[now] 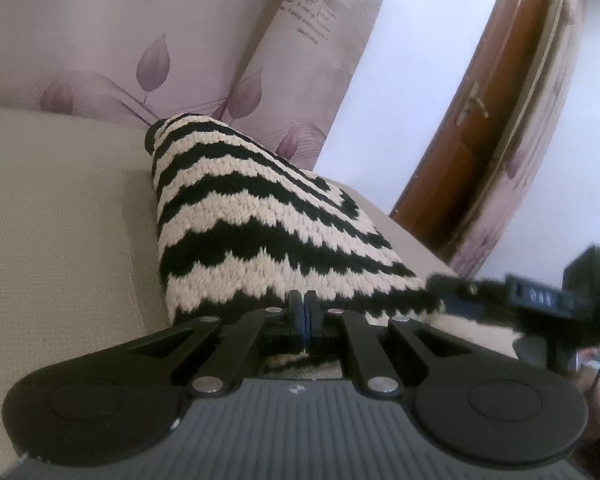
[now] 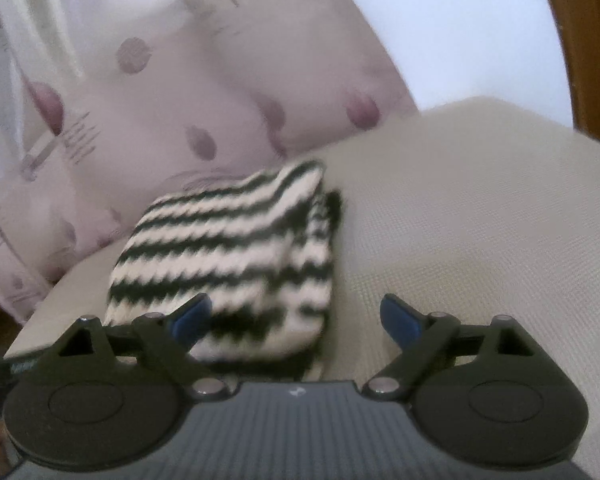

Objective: Fold small clothes

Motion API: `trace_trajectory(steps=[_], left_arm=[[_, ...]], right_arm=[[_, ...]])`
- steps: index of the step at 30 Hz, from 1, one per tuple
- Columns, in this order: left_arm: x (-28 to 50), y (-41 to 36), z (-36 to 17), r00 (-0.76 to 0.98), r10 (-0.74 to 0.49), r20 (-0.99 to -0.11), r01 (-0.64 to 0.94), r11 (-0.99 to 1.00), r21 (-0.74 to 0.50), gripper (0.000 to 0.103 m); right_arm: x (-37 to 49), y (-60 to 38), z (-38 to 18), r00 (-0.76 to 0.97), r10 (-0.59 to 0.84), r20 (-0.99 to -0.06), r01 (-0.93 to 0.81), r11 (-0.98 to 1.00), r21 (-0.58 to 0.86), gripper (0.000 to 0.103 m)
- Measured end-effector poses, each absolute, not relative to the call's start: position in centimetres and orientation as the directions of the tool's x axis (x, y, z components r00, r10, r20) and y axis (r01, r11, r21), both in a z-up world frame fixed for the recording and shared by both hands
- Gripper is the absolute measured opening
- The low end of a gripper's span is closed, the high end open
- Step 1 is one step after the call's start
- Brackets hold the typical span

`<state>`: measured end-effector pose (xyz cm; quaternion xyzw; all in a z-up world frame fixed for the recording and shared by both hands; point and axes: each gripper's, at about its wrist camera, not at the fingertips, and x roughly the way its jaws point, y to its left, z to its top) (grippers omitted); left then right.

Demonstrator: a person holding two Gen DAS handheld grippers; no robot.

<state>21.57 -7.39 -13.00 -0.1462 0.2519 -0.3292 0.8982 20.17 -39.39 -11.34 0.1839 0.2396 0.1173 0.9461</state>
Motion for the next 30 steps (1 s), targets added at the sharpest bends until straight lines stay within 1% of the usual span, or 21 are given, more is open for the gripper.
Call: trace_trajectory(steps=[3, 5, 8, 10, 11, 12, 13, 14, 16, 17, 20, 22, 26, 29, 30], left_arm=[[20.7, -6.8, -13.0, 0.655, -0.664, -0.360, 0.526, 0.743, -0.414, 0.012], [19.9, -6.5, -13.0, 0.654, -0.663, -0.364, 0.534, 0.745, -0.399, 0.015], [18.7, -6.0, -12.9, 0.660, -0.656, -0.367, 0.544, 0.754, -0.368, 0.026], [18.1, -6.0, -12.8, 0.663, -0.649, -0.373, 0.548, 0.760, -0.348, 0.040], [17.8, -5.9, -12.8, 0.673, -0.636, -0.379, 0.541, 0.772, -0.335, 0.045], [17.6, -5.9, -12.7, 0.688, -0.615, -0.384, 0.527, 0.788, -0.319, 0.053], [17.5, -5.7, -12.7, 0.702, -0.597, -0.388, 0.510, 0.802, -0.312, 0.059], [17.5, -5.4, -12.7, 0.715, -0.581, -0.387, 0.489, 0.813, -0.317, 0.059], [17.8, -4.9, -12.9, 0.728, -0.568, -0.384, 0.462, 0.820, -0.338, 0.059], [17.9, -4.7, -13.0, 0.729, -0.564, -0.387, 0.452, 0.822, -0.346, 0.059], [17.8, -4.8, -12.8, 0.737, -0.556, -0.384, 0.454, 0.828, -0.328, 0.058], [17.7, -5.6, -12.6, 0.739, -0.539, -0.404, 0.468, 0.842, -0.267, 0.058], [18.3, -7.8, -12.2, 0.761, -0.483, -0.432, 0.489, 0.866, -0.107, 0.056], [19.4, -8.9, -12.5, 0.761, -0.449, -0.468, 0.485, 0.873, -0.050, 0.051], [19.9, -9.2, -12.7, 0.758, -0.435, -0.487, 0.476, 0.878, -0.044, 0.045]], right_arm=[[18.7, -38.5, -11.6, 0.865, 0.299, -0.403, -0.147, 0.919, 0.367, 0.092], [18.0, -38.0, -11.2, 0.877, 0.296, -0.379, -0.165, 0.925, 0.341, 0.092], [17.3, -37.0, -10.0, 0.903, 0.262, -0.340, -0.174, 0.947, 0.268, 0.092], [17.3, -36.7, -9.2, 0.913, 0.255, -0.318, -0.185, 0.954, 0.234, 0.092], [17.5, -36.5, -8.9, 0.912, 0.266, -0.312, -0.199, 0.953, 0.228, 0.092], [17.8, -36.4, -8.8, 0.909, 0.274, -0.315, -0.211, 0.952, 0.221, 0.091], [18.2, -36.1, -8.8, 0.904, 0.270, -0.331, -0.212, 0.956, 0.203, 0.081], [18.9, -35.8, -8.9, 0.892, 0.267, -0.364, -0.209, 0.959, 0.191, 0.051], [20.4, -35.9, -9.9, 0.859, 0.269, -0.436, -0.185, 0.956, 0.226, 0.030], [20.7, -36.3, -10.5, 0.851, 0.277, -0.447, -0.174, 0.950, 0.258, 0.030], [20.0, -37.5, -11.0, 0.849, 0.323, -0.418, -0.172, 0.917, 0.359, 0.028], [19.6, -38.0, -11.5, 0.851, 0.328, -0.410, -0.174, 0.913, 0.370, 0.027], [19.6, -38.1, -11.8, 0.855, 0.342, -0.390, -0.184, 0.903, 0.389, 0.027], [19.8, -38.2, -11.9, 0.852, 0.357, -0.384, -0.192, 0.894, 0.405, 0.027], [20.0, -38.4, -11.9, 0.851, 0.361, -0.382, -0.191, 0.890, 0.414, 0.027]])
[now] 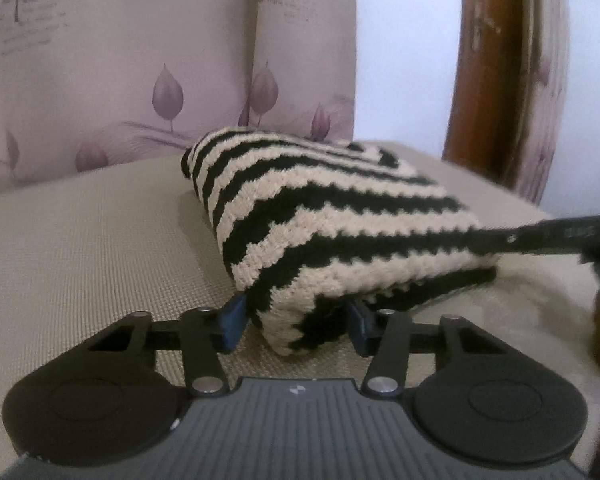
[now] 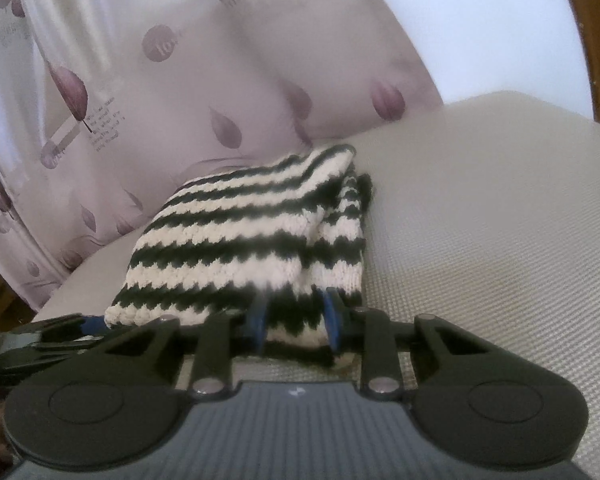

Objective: Fold small clothes

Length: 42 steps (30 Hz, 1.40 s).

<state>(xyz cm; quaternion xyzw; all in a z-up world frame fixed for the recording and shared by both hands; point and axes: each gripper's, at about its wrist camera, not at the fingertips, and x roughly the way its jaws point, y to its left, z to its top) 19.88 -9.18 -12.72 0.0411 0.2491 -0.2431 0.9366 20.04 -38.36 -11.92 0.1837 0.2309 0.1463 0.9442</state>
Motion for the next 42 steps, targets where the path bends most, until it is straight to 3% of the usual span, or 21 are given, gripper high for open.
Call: trace_trajectory(steps=[5, 9, 13, 15, 19, 21, 24, 26, 28, 37, 42], left_arm=[[20.4, -8.1, -13.3, 0.790, -0.334, -0.514, 0.338, 0.937, -0.089, 0.044], [19.3, -5.1, -14.1, 0.802, -0.295, -0.520, 0.194, 0.951, -0.240, 0.044], [19.0, -5.1, -14.1, 0.804, -0.295, -0.516, 0.194, 0.951, -0.241, 0.044], [18.8, -5.4, -14.2, 0.801, -0.310, -0.513, 0.217, 0.948, -0.234, 0.044], [18.4, -5.0, -14.3, 0.795, -0.353, -0.493, 0.242, 0.930, -0.276, 0.047], [18.4, -4.8, -14.2, 0.793, -0.369, -0.485, 0.247, 0.922, -0.297, 0.047], [18.7, -5.6, -13.7, 0.803, -0.377, -0.461, 0.280, 0.922, -0.267, 0.047], [19.0, -6.5, -13.4, 0.809, -0.394, -0.436, 0.326, 0.918, -0.224, 0.046], [19.2, -7.1, -13.5, 0.806, -0.416, -0.421, 0.361, 0.909, -0.207, 0.030], [19.1, -6.0, -14.2, 0.800, -0.410, -0.438, 0.305, 0.906, -0.292, 0.023], [19.0, -6.1, -14.1, 0.786, -0.419, -0.455, 0.314, 0.904, -0.291, 0.022]], right_arm=[[20.1, -38.4, -12.0, 0.853, 0.358, -0.380, -0.187, 0.889, 0.418, 0.027], [19.9, -37.9, -11.9, 0.851, 0.353, -0.389, -0.202, 0.903, 0.379, 0.027], [19.9, -37.8, -11.3, 0.844, 0.371, -0.389, -0.215, 0.896, 0.387, 0.029], [19.6, -38.4, -10.9, 0.853, 0.390, -0.347, -0.223, 0.873, 0.434, 0.032], [20.4, -38.7, -10.1, 0.865, 0.392, -0.314, -0.218, 0.856, 0.468, 0.052], [21.4, -38.0, -10.0, 0.858, 0.383, -0.342, -0.210, 0.869, 0.448, 0.053], [22.4, -36.8, -10.7, 0.835, 0.364, -0.413, -0.187, 0.893, 0.409, 0.041], [22.2, -36.6, -11.1, 0.842, 0.350, -0.411, -0.186, 0.903, 0.388, 0.036], [22.1, -37.1, -11.5, 0.842, 0.361, -0.401, -0.183, 0.890, 0.417, 0.033], [21.5, -39.3, -12.1, 0.806, 0.451, -0.384, -0.190, 0.812, 0.552, 0.020], [20.8, -39.7, -12.5, 0.799, 0.455, -0.393, -0.191, 0.812, 0.552, 0.019]])
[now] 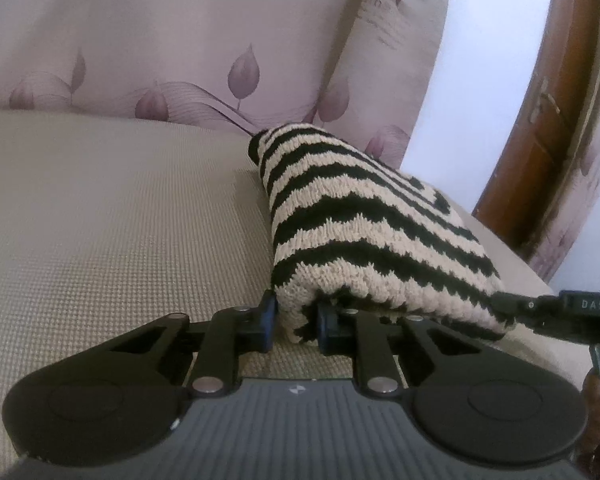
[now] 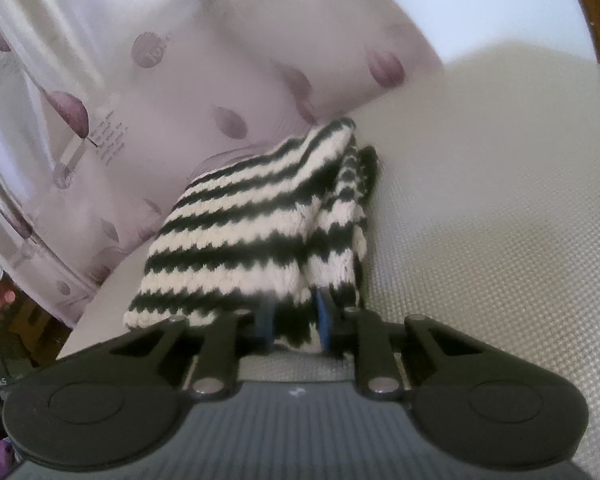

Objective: Fold small clothes

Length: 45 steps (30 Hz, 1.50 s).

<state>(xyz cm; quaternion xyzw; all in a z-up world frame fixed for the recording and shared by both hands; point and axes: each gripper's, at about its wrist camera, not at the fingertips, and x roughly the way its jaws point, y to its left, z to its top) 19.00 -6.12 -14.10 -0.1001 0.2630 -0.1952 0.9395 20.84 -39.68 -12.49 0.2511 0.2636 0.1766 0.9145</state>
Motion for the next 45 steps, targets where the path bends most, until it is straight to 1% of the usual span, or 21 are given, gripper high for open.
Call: trace_trajectory(steps=[3, 4, 6, 7, 8, 9, 10, 11, 14, 16, 17, 19, 21, 24, 30, 31, 35, 45], left_arm=[[19.4, -6.2, -14.1, 0.776, -0.427, -0.465, 0.326, 0.902, -0.284, 0.023], [19.3, -6.2, -14.0, 0.776, -0.428, -0.463, 0.331, 0.902, -0.277, 0.023], [19.3, -6.3, -14.1, 0.776, -0.428, -0.463, 0.332, 0.902, -0.277, 0.024], [19.3, -6.3, -14.1, 0.777, -0.427, -0.463, 0.331, 0.902, -0.276, 0.024], [19.3, -6.4, -14.1, 0.777, -0.427, -0.463, 0.332, 0.902, -0.275, 0.024], [19.3, -6.4, -14.1, 0.777, -0.427, -0.463, 0.332, 0.902, -0.274, 0.024], [19.4, -6.4, -14.1, 0.776, -0.427, -0.464, 0.332, 0.902, -0.275, 0.024], [19.3, -6.4, -14.2, 0.775, -0.427, -0.466, 0.331, 0.902, -0.276, 0.024], [19.3, -6.4, -14.2, 0.774, -0.427, -0.467, 0.328, 0.902, -0.281, 0.025], [19.3, -6.3, -14.3, 0.771, -0.430, -0.469, 0.326, 0.900, -0.289, 0.025], [19.3, -6.3, -14.3, 0.771, -0.430, -0.470, 0.324, 0.900, -0.292, 0.025], [19.3, -6.2, -14.3, 0.769, -0.432, -0.472, 0.322, 0.899, -0.298, 0.025], [19.4, -6.1, -14.4, 0.766, -0.434, -0.474, 0.320, 0.897, -0.305, 0.026], [19.5, -6.1, -14.4, 0.761, -0.436, -0.479, 0.318, 0.896, -0.311, 0.027], [19.5, -6.2, -14.5, 0.760, -0.435, -0.483, 0.317, 0.897, -0.309, 0.027], [19.6, -6.2, -14.5, 0.760, -0.434, -0.484, 0.316, 0.898, -0.307, 0.027], [19.5, -6.5, -14.5, 0.760, -0.428, -0.488, 0.314, 0.900, -0.301, 0.027], [19.6, -6.6, -14.5, 0.766, -0.409, -0.495, 0.303, 0.910, -0.282, 0.032]], right_arm=[[20.8, -40.0, -12.0, 0.794, 0.483, -0.368, -0.198, 0.779, 0.595, 0.020], [20.7, -39.9, -11.8, 0.801, 0.469, -0.373, -0.191, 0.790, 0.583, 0.021], [20.2, -39.9, -11.2, 0.815, 0.446, -0.371, -0.183, 0.804, 0.566, 0.027], [19.9, -40.1, -10.9, 0.826, 0.437, -0.356, -0.179, 0.802, 0.570, 0.036], [19.8, -40.2, -10.5, 0.839, 0.418, -0.348, -0.165, 0.806, 0.569, 0.053], [19.8, -40.4, -10.0, 0.856, 0.393, -0.337, -0.152, 0.813, 0.562, 0.065], [19.8, -40.5, -9.6, 0.867, 0.380, -0.323, -0.153, 0.819, 0.553, 0.087], [20.1, -40.5, -9.2, 0.874, 0.368, -0.319, -0.149, 0.826, 0.544, 0.096], [22.3, -40.3, -8.5, 0.867, 0.365, -0.340, -0.142, 0.834, 0.533, 0.096], [24.4, -40.2, -8.6, 0.850, 0.363, -0.383, -0.127, 0.845, 0.519, 0.096], [25.5, -40.2, -8.9, 0.838, 0.362, -0.408, -0.110, 0.846, 0.522, 0.096], [27.1, -40.1, -9.5, 0.814, 0.398, -0.423, -0.121, 0.829, 0.546, 0.096], [28.2, -39.8, -10.2, 0.803, 0.392, -0.450, -0.108, 0.837, 0.537, 0.096], [29.4, -39.5, -11.2, 0.777, 0.424, -0.465, -0.114, 0.821, 0.559, 0.096], [32.2, -39.0, -12.1, 0.750, 0.510, -0.422, -0.177, 0.770, 0.613, 0.097], [32.6, -38.7, -12.1, 0.741, 0.519, -0.426, -0.192, 0.772, 0.606, 0.097], [32.7, -37.4, -12.0, 0.746, 0.496, -0.444, -0.249, 0.827, 0.505, 0.097], [32.4, -36.8, -11.9, 0.756, 0.471, -0.454, -0.258, 0.853, 0.455, 0.097]])
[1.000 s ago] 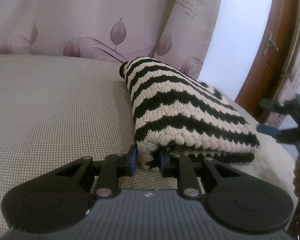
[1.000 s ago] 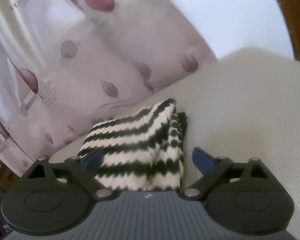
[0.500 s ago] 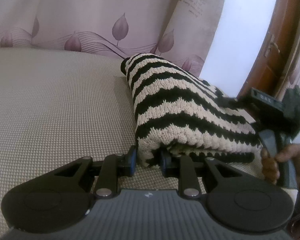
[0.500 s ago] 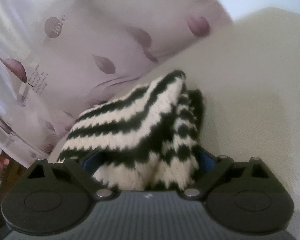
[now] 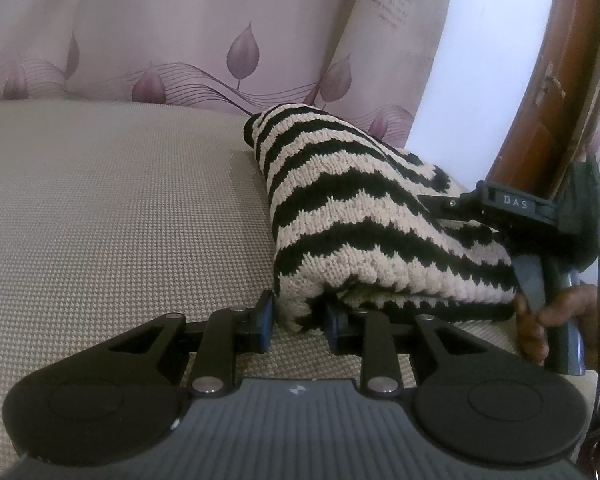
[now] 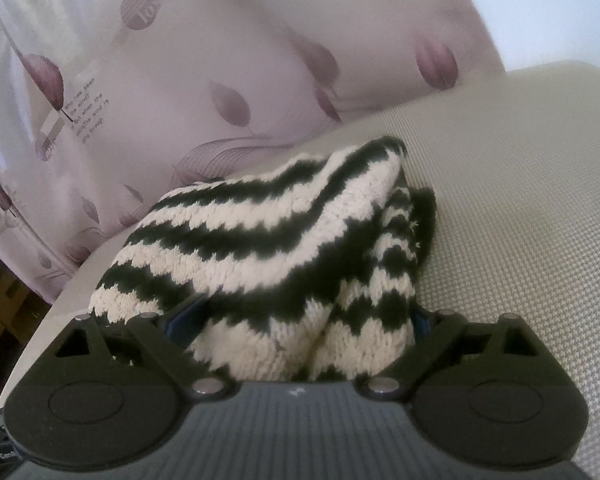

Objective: Fold small clothes

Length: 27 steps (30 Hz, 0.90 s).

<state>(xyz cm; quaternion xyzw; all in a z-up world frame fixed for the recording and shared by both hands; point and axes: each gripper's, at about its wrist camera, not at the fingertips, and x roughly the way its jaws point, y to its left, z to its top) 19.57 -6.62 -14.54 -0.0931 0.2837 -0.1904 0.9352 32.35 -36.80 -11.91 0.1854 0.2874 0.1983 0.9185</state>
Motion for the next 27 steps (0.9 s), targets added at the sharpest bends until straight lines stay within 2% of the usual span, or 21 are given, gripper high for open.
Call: trace_trajectory(steps=[20, 27], left_arm=[[19.46, -6.86, -14.66, 0.773, -0.387, -0.503, 0.305, 0.922, -0.240, 0.034], [19.47, -7.11, -14.70, 0.782, -0.365, -0.506, 0.295, 0.931, -0.215, 0.041]], right_arm=[[32.34, -36.89, -12.06, 0.758, 0.474, -0.448, -0.258, 0.849, 0.461, 0.097], [32.31, -36.92, -12.08, 0.758, 0.476, -0.446, -0.258, 0.847, 0.465, 0.097]])
